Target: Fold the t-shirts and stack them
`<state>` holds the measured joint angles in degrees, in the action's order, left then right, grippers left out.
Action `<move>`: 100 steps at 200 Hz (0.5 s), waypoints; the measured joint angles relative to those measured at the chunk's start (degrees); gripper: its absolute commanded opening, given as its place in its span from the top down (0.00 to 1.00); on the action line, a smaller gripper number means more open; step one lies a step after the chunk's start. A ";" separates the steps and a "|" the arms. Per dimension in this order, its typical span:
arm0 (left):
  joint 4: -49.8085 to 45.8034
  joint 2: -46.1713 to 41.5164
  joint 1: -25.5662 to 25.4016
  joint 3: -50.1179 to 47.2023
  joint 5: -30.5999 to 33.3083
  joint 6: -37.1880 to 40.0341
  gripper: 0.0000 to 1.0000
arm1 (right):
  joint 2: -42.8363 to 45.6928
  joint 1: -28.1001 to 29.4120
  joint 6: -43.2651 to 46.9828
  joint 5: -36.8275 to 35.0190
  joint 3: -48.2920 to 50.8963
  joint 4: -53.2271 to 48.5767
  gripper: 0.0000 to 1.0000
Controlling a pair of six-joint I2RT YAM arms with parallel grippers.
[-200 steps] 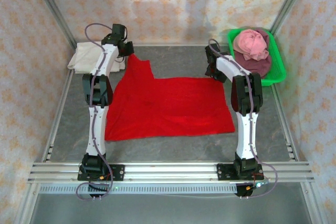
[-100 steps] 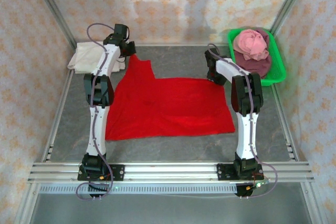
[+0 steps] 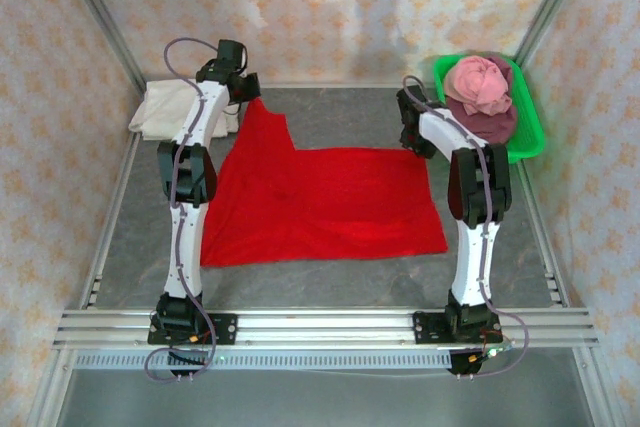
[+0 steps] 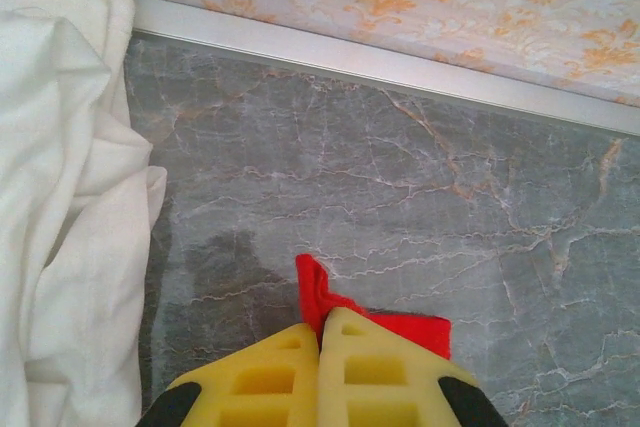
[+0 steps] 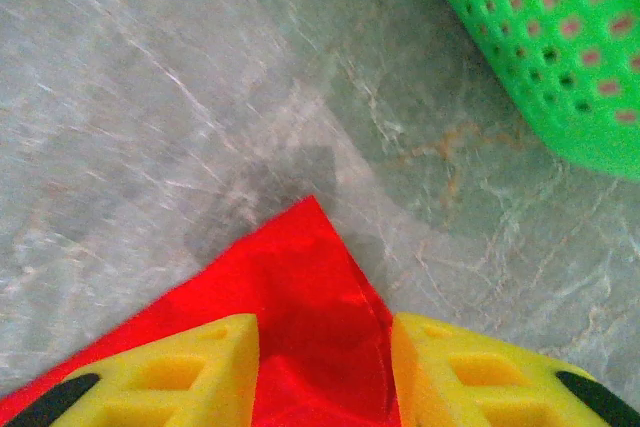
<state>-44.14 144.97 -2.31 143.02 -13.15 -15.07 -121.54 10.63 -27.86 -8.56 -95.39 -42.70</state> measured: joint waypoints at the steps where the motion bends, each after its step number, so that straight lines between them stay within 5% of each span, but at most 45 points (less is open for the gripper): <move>1: -0.02 0.00 0.00 0.00 0.00 0.00 1.00 | 0.00 0.00 -0.02 0.02 0.11 0.04 0.59; 100: -0.22 0.00 -0.39 0.09 0.00 0.00 1.00 | 1.22 -1.05 -1.51 6.05 7.06 6.34 0.69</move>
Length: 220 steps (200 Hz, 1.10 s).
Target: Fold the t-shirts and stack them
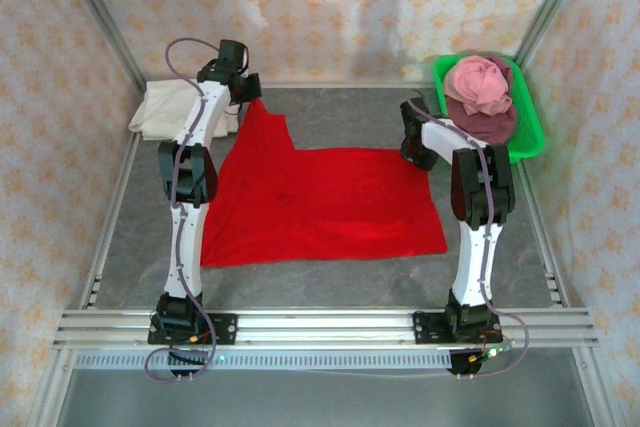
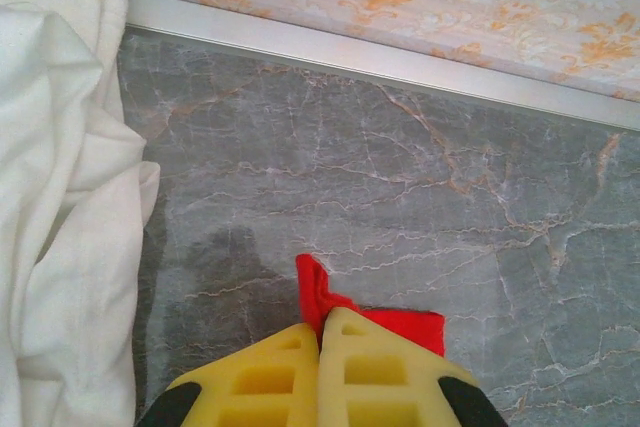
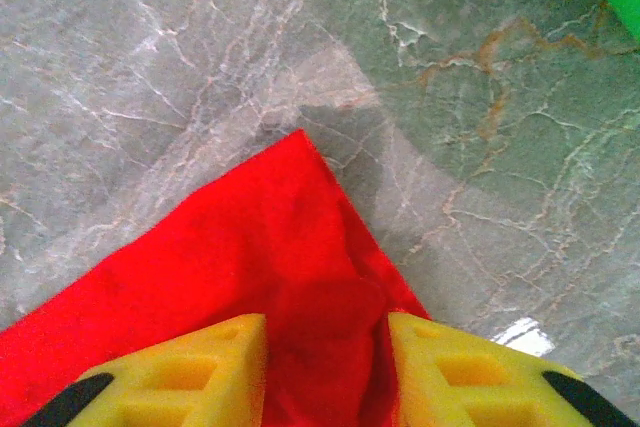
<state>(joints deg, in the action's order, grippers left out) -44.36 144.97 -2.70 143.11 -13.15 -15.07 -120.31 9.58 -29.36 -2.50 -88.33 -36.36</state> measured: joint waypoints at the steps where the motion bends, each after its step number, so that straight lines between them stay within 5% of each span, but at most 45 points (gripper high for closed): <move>1: 0.00 0.00 0.00 0.00 0.00 0.00 1.00 | 0.00 0.00 -0.04 0.02 0.00 0.02 0.69; 73: -0.07 -0.02 -0.22 0.00 -0.02 -0.02 1.00 | 0.17 0.00 -1.33 0.59 0.00 1.99 0.98; 143: -0.26 -5.16 -0.35 -2.43 -1.33 -0.04 1.00 | 6.47 -0.04 -1.27 -0.55 1.95 2.99 1.00; 220: 18.86 -35.01 -1.11 -44.78 0.13 1.36 1.00 | 7.67 -1.79 -1.27 -0.44 3.63 5.05 1.00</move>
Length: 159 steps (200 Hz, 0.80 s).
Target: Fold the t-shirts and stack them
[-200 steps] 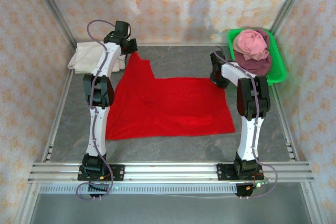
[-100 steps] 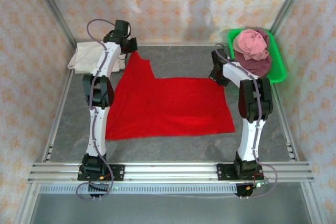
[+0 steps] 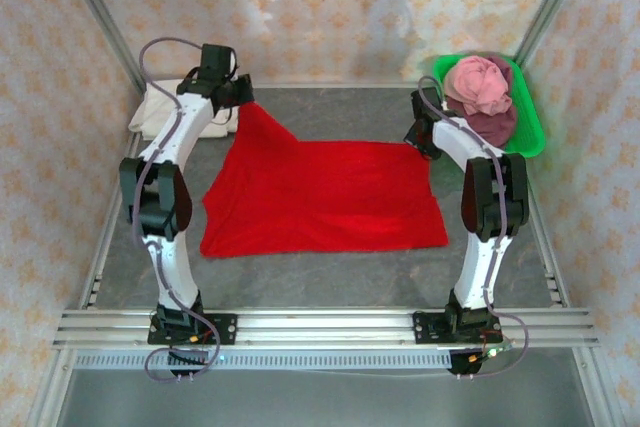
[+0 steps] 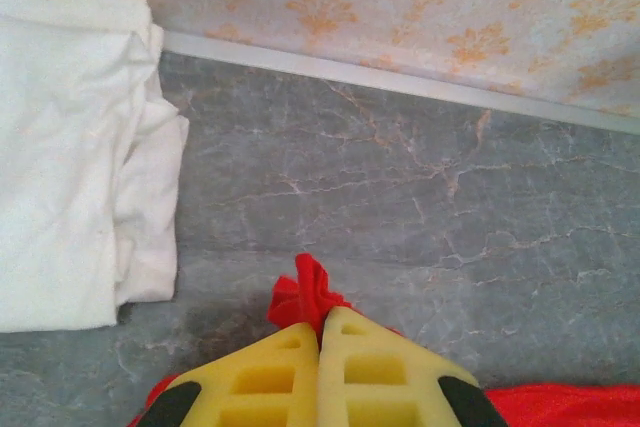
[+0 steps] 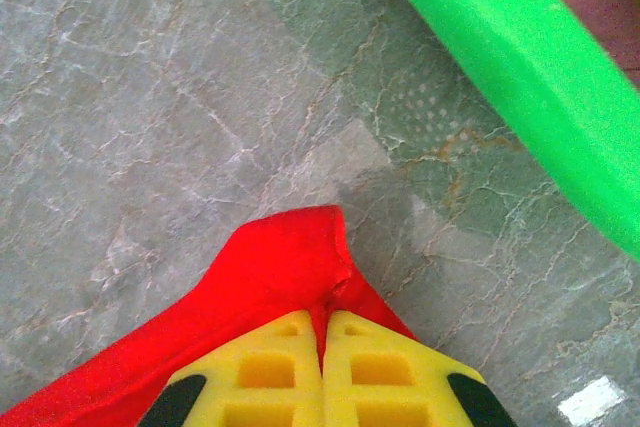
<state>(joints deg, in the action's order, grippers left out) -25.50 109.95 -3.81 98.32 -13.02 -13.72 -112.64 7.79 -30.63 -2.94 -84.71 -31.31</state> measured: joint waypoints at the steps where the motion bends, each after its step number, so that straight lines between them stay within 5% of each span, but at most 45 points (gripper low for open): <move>1: 0.39 -0.35 0.00 -0.70 0.02 0.13 1.00 | 0.00 0.00 0.00 0.00 0.04 0.04 1.00; 41: 7.54 -8.44 0.00 -15.61 0.00 1.70 1.00 | 0.04 -0.13 0.87 0.90 2.54 1.29 1.00; 159: 5.31 -28.72 -2.73 -31.56 9.75 1.36 1.00 | 8.76 -0.13 8.33 4.61 11.41 7.76 1.00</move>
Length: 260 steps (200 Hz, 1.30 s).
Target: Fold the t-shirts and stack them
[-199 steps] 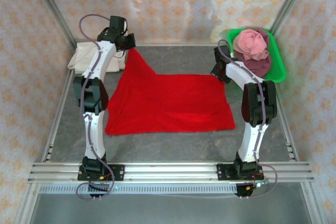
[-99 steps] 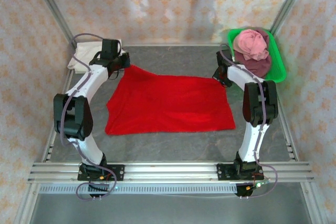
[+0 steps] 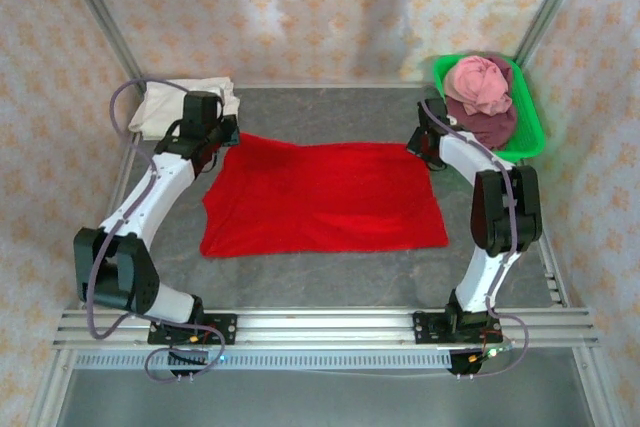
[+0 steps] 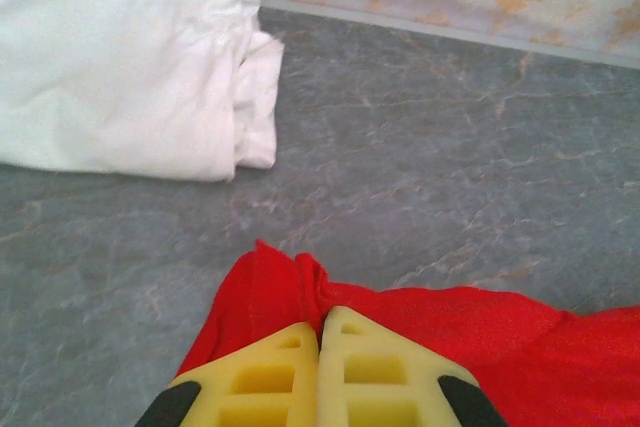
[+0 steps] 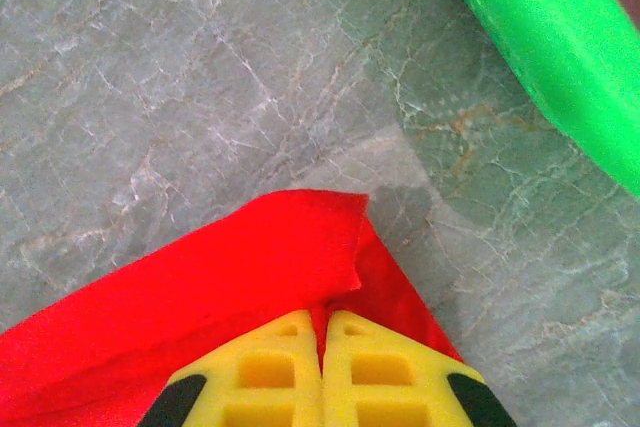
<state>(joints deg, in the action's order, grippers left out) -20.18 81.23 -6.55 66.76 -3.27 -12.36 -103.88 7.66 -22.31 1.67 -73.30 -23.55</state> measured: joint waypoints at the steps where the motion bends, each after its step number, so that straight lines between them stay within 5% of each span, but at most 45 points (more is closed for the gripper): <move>1: -0.09 -0.09 -0.02 -0.07 0.07 -0.02 1.00 | 0.04 0.00 0.02 0.00 0.02 0.00 1.00; 129: -16.72 -12.83 -2.47 -7.28 2.43 -5.31 1.00 | 3.50 0.00 0.13 -1.25 4.11 -2.82 1.00; 260: -22.18 -19.74 -3.61 -16.55 -1.36 -13.55 1.00 | 6.78 0.00 -0.22 -2.97 10.93 -4.26 1.00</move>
<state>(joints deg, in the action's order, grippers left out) -42.37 61.49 -10.15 50.22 -4.62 -25.91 -97.10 7.66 -22.52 -1.30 -62.37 -27.81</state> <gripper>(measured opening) 0.044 0.044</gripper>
